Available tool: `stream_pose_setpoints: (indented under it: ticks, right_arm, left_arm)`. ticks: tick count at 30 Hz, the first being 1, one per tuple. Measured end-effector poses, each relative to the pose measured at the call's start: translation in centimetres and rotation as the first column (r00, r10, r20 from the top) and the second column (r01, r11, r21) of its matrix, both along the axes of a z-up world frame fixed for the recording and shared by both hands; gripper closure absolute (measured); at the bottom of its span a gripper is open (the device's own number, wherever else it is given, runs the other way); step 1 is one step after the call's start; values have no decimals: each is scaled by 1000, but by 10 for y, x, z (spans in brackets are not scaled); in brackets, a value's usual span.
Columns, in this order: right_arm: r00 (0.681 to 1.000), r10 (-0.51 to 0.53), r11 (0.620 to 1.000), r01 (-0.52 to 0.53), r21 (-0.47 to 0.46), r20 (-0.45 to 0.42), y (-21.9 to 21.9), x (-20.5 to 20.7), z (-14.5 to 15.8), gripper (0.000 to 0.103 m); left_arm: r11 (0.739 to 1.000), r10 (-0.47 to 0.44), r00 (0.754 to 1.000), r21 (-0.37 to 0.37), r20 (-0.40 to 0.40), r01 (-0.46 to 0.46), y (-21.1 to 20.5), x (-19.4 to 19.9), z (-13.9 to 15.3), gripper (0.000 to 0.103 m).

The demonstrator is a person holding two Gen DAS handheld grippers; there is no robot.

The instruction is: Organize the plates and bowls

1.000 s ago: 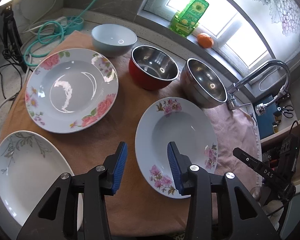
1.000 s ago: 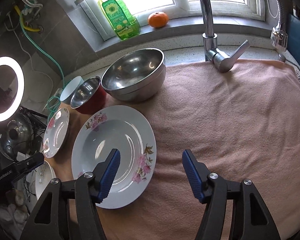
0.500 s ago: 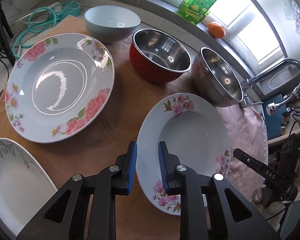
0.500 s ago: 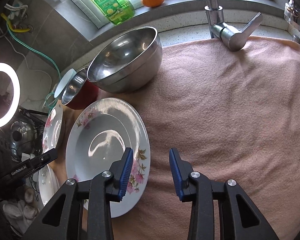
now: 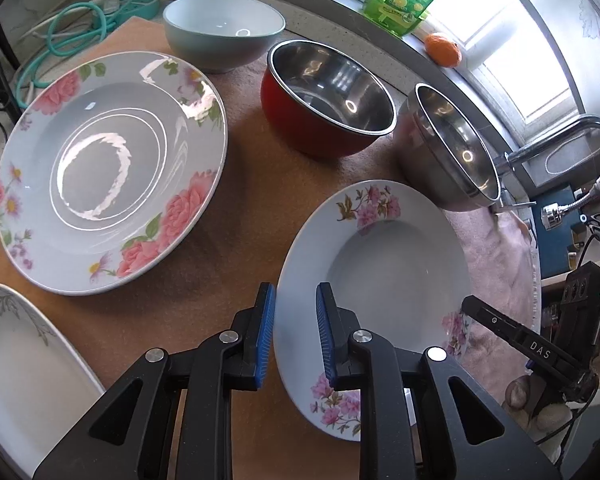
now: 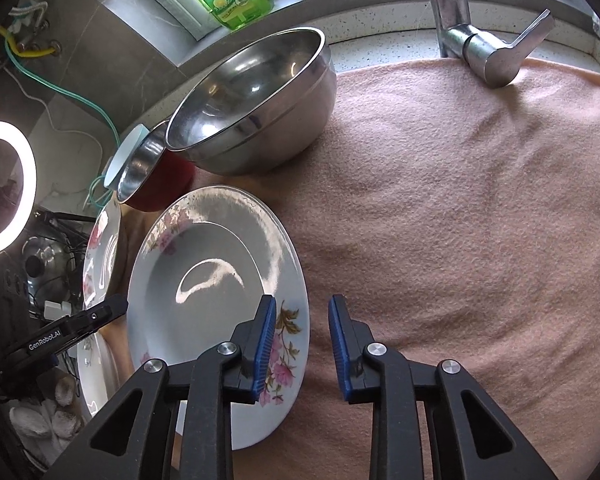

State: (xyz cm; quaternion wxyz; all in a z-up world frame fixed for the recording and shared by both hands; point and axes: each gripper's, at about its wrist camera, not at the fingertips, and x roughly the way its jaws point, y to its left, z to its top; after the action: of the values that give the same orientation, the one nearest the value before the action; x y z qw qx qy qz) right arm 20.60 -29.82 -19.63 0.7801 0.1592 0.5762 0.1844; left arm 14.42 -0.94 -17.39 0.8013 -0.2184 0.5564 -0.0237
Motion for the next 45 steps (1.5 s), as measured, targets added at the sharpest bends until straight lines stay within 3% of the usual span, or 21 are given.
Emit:
stream_pose_setpoints:
  ticks: [8,27,45]
  right_arm:
    - [1000,10,1000,-10,4,-11,4,1,-2,84]
    - [1000,16,1000,-16,-11,-9,9,-1,-1,85]
    - [1000,-15,999,14,-33,-20,13,-33,3,85]
  left_arm:
    - [1000,-10,1000,-3,-24,10,-1,4,-7,89]
    - [999,-5,1000,-34,-23,4,3,0,-9,89]
    - [998,-35,999,-53,-41,33,0,-31,-7,89]
